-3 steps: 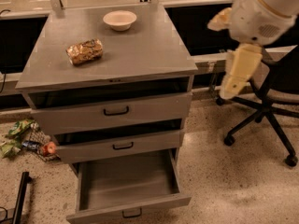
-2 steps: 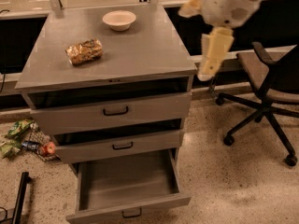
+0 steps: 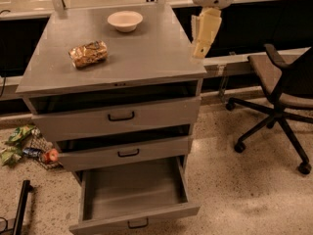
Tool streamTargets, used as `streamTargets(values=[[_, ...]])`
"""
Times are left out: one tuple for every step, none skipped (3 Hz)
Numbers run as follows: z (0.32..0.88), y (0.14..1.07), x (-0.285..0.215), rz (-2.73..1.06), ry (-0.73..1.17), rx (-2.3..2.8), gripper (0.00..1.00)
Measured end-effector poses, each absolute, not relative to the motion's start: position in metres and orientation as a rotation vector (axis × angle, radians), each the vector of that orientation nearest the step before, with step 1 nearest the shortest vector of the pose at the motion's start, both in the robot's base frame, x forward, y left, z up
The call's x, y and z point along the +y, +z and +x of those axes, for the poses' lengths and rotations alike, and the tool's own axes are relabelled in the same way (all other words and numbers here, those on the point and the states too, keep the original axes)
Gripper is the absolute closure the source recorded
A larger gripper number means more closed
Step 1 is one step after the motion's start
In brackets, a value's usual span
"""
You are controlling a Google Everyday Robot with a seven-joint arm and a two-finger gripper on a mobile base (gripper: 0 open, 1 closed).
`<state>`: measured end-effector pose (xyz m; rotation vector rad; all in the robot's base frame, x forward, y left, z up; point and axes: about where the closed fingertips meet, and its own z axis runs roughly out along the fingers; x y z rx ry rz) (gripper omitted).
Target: Place orange can into bottom drawer
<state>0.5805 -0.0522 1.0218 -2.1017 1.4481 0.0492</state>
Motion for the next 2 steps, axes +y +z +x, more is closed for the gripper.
streamTargets(values=[[0.587,1.025,-0.044,-2.085,0.048,1.419,0.0],[0.619,1.006,-0.018,-2.13,0.13,1.369,0.0]])
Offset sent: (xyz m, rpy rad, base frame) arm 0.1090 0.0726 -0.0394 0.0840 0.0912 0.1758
